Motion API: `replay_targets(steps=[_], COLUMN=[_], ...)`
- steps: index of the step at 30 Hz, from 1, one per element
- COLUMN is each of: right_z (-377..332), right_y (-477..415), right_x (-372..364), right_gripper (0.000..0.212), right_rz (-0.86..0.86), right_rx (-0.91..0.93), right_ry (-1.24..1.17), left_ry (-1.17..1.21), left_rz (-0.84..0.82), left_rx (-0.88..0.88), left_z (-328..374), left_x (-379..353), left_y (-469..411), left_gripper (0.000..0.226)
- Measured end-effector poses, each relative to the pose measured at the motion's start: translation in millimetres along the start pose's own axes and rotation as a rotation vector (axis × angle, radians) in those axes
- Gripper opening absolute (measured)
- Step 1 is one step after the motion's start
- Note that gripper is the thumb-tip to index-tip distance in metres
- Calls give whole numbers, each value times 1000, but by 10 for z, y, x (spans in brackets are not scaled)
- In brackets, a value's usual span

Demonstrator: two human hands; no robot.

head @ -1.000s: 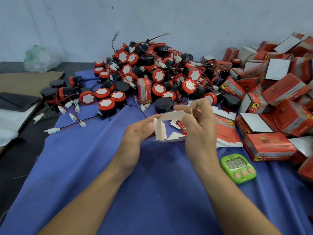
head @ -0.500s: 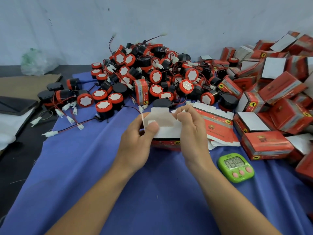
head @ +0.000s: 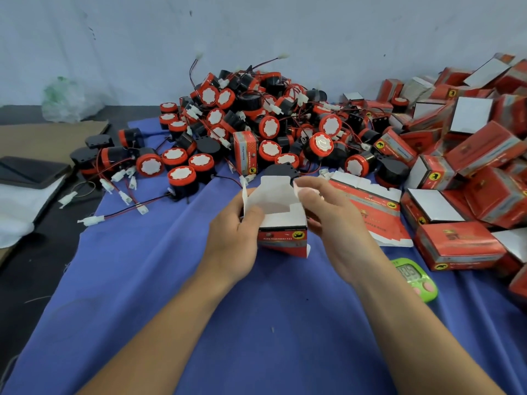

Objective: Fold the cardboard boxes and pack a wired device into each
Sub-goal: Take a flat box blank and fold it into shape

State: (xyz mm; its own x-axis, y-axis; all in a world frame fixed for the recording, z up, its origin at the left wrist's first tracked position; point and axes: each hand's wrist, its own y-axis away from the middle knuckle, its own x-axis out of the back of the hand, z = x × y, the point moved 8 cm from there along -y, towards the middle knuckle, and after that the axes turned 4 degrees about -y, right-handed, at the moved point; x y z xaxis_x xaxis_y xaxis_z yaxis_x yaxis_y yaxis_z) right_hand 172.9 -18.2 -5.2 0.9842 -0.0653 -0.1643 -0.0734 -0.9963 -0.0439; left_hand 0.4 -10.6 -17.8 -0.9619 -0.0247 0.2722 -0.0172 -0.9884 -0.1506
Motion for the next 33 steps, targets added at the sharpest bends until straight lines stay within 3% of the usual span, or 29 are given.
replay_targets(steps=[16,23,26,29,33], right_z=[-134,-1,6,-4,20], right_y=[82,69,42,-4,-5], right_x=[-210,-217,-157,-43,-64], right_gripper=[30,40,38,50,55], right_rz=[-343,-294,-257,-114,-87], right_rx=[108,35,11,2,6], right_ry=[191,300,219,22,-50], left_ry=[-72,-7,227,469,297], left_rz=[14,-38,-151,-234,-194], left_rx=[-62,23,-20,13,123], left_z=[2,-34,1,23,-60], left_x=[20,-30,-153,-218,-195], left_y=[71,26,53,52,36], left_gripper=[32,32,41,53,40])
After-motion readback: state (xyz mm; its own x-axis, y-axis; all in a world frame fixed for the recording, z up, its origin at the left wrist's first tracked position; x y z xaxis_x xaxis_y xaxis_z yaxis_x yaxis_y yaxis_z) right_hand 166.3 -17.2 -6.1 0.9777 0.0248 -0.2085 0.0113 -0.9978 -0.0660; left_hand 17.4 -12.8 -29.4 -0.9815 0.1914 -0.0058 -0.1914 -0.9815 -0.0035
